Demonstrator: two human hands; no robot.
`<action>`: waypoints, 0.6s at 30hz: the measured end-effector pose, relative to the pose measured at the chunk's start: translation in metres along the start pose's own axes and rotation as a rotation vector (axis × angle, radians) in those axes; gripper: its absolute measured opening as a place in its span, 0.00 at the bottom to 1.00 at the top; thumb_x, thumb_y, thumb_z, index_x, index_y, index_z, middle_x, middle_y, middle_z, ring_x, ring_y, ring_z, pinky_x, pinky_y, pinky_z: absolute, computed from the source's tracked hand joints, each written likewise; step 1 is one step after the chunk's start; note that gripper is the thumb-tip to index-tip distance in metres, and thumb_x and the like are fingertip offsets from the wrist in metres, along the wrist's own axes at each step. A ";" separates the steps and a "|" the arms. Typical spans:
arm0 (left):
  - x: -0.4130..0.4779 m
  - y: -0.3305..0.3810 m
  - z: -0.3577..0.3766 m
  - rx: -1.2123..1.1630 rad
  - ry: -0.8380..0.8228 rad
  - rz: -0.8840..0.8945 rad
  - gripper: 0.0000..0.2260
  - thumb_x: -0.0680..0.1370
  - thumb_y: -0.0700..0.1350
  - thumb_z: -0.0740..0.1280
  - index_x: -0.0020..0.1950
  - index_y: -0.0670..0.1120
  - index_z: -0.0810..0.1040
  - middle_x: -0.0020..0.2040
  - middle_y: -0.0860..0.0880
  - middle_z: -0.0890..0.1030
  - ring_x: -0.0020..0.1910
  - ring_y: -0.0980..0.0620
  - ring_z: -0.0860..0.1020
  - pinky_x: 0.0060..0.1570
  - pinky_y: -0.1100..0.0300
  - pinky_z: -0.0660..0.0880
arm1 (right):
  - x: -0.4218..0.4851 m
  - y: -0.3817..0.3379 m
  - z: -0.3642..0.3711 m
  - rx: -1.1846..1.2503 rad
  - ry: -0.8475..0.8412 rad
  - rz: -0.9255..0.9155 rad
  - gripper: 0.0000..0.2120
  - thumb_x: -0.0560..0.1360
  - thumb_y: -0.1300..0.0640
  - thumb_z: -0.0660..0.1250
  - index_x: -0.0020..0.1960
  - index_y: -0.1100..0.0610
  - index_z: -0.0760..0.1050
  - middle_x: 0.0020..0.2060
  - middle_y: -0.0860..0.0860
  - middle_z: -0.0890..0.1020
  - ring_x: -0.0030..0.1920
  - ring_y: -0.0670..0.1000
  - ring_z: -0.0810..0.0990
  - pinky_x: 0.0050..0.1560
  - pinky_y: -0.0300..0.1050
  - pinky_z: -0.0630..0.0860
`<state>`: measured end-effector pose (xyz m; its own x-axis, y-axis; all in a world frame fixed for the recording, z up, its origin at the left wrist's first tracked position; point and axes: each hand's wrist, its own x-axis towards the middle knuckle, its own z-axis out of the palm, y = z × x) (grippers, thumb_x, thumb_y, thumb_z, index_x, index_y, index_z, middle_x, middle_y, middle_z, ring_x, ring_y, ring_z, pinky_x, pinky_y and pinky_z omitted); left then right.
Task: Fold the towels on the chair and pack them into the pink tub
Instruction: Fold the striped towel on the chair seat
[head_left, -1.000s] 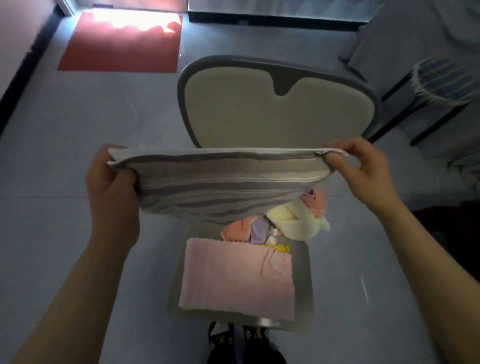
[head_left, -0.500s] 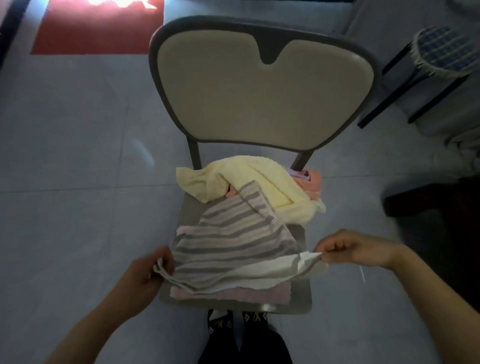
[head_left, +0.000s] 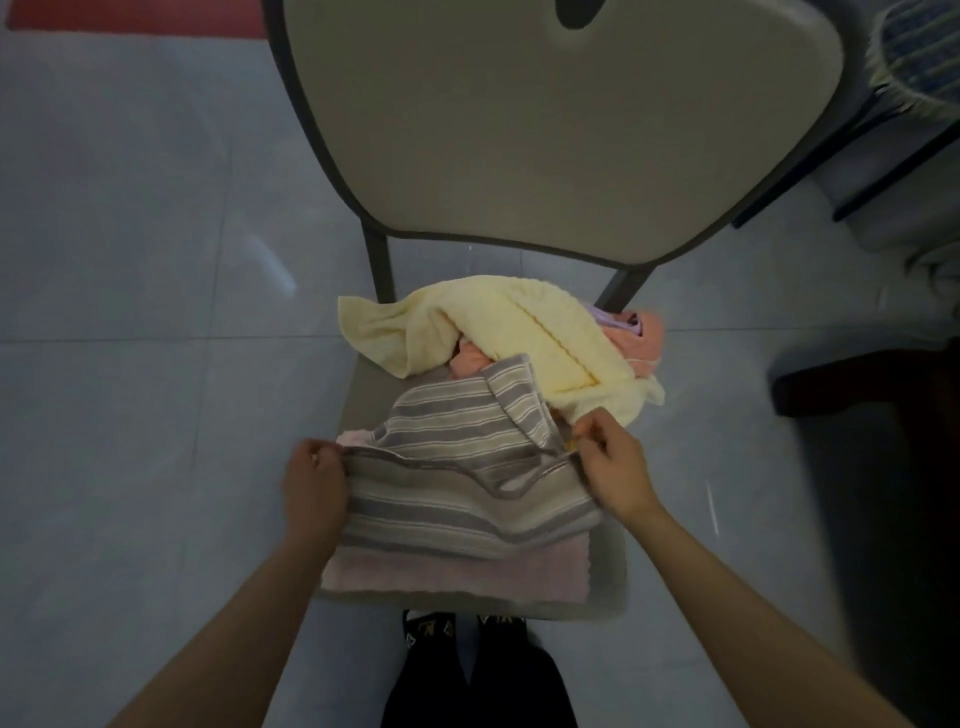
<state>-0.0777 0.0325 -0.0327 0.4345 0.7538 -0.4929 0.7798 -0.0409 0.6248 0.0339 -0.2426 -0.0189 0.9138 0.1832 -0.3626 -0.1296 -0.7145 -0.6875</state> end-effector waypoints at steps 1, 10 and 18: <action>0.003 0.002 0.003 0.016 0.045 -0.067 0.09 0.78 0.39 0.59 0.54 0.37 0.75 0.53 0.36 0.78 0.54 0.38 0.75 0.51 0.50 0.68 | 0.004 -0.008 0.006 0.057 0.102 0.035 0.05 0.76 0.65 0.60 0.43 0.58 0.72 0.36 0.52 0.78 0.38 0.53 0.75 0.40 0.47 0.69; 0.027 0.003 0.000 0.435 -0.223 -0.027 0.15 0.74 0.51 0.67 0.41 0.38 0.77 0.46 0.35 0.81 0.48 0.37 0.79 0.46 0.52 0.72 | 0.057 -0.054 0.043 -0.173 0.071 0.034 0.14 0.76 0.42 0.61 0.46 0.53 0.72 0.36 0.51 0.78 0.38 0.53 0.76 0.37 0.45 0.69; 0.026 0.013 -0.013 0.285 -0.430 0.092 0.12 0.76 0.49 0.67 0.40 0.41 0.80 0.39 0.42 0.82 0.38 0.48 0.76 0.38 0.58 0.69 | 0.066 -0.034 0.024 0.177 0.193 0.183 0.14 0.78 0.52 0.62 0.37 0.58 0.73 0.35 0.54 0.77 0.39 0.52 0.71 0.40 0.44 0.66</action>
<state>-0.0624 0.0595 -0.0297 0.6063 0.4041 -0.6849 0.7952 -0.3164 0.5173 0.0891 -0.1896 -0.0346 0.9230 -0.0814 -0.3762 -0.3485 -0.5918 -0.7269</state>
